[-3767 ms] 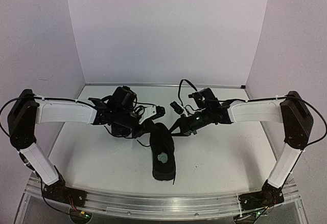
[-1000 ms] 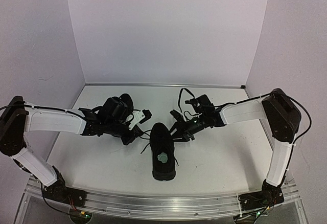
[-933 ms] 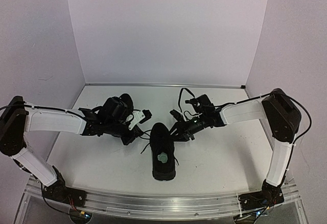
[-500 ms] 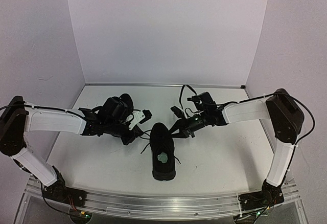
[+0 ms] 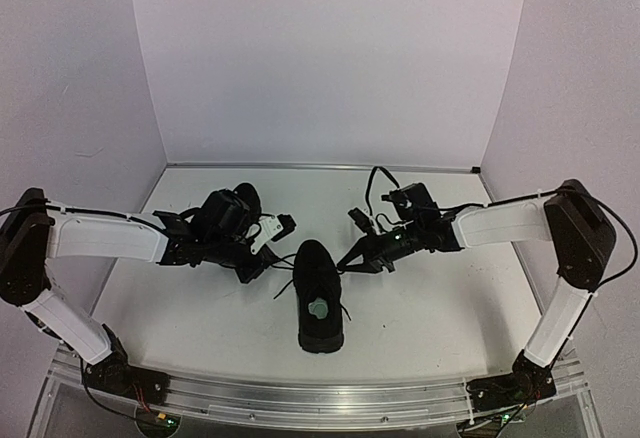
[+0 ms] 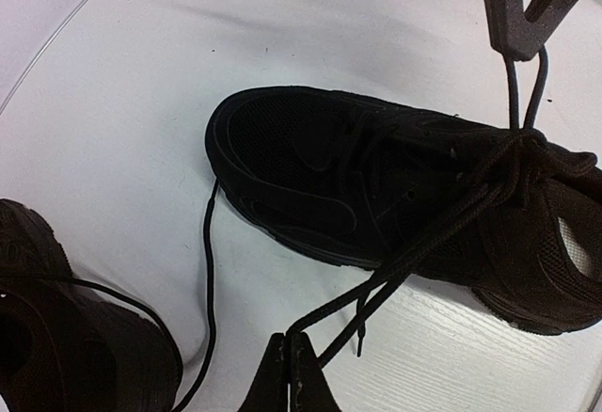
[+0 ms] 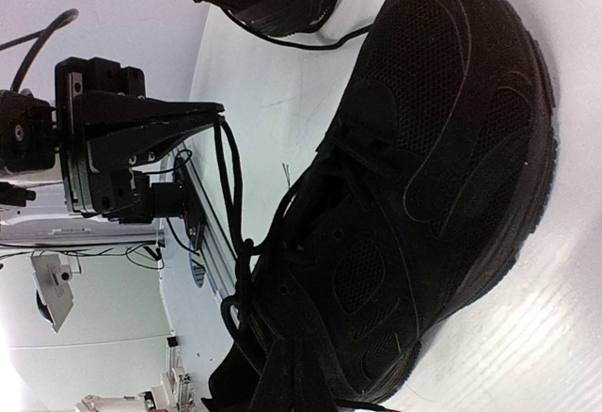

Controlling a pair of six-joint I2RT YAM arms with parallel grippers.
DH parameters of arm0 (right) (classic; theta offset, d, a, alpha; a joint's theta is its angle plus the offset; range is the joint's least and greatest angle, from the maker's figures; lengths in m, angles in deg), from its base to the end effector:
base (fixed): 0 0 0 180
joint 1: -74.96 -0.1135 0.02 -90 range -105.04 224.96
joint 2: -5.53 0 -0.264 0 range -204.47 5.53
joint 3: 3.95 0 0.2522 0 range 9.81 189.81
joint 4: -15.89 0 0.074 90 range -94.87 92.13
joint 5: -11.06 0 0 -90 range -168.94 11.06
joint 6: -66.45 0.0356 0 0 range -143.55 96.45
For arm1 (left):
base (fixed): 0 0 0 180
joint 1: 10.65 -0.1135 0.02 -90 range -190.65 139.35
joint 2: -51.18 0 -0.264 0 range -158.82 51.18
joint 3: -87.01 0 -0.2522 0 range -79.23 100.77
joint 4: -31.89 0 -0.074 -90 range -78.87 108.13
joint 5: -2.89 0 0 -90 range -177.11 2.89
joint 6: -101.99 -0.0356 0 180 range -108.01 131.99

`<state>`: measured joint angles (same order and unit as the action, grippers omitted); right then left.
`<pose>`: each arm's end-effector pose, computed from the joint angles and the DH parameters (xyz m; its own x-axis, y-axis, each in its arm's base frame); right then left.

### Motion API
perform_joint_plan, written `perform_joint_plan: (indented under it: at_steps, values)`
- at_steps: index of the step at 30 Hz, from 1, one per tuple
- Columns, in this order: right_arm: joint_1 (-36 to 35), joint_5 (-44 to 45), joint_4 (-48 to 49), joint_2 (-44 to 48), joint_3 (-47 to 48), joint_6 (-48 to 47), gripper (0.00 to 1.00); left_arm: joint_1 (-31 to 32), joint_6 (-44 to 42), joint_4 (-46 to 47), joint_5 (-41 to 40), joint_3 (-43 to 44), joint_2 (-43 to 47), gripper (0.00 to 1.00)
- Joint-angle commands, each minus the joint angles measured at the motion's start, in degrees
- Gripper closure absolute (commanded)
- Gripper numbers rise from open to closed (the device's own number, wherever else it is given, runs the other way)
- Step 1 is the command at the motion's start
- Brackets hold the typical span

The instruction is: Tie the shoes

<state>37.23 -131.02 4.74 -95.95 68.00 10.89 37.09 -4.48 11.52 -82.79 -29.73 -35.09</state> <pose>0.2713 0.2454 0.1854 -0.9055 -0.2611 -0.3346 -0.4088 0.3245 0.8530 0.2095 -0.2346 0.2032 -0.2233 0.6661 -0.7117 0.8740 0.4601 0.1564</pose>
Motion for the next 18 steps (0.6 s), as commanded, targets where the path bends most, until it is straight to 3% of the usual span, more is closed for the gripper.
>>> perform_joint_plan:
  at_steps: [1, 18]
  values:
    - [0.7, 3.6, 1.4, 3.4, -2.6, -1.1, 1.00, 0.1, 0.9, -1.0, -3.5, 0.4, 2.2, 1.00]
    - [2.0, 6.2, 1.3, 6.4, -8.5, -2.1, 1.00, -0.3, 2.3, -3.1, -8.8, 0.7, -1.3, 1.00]
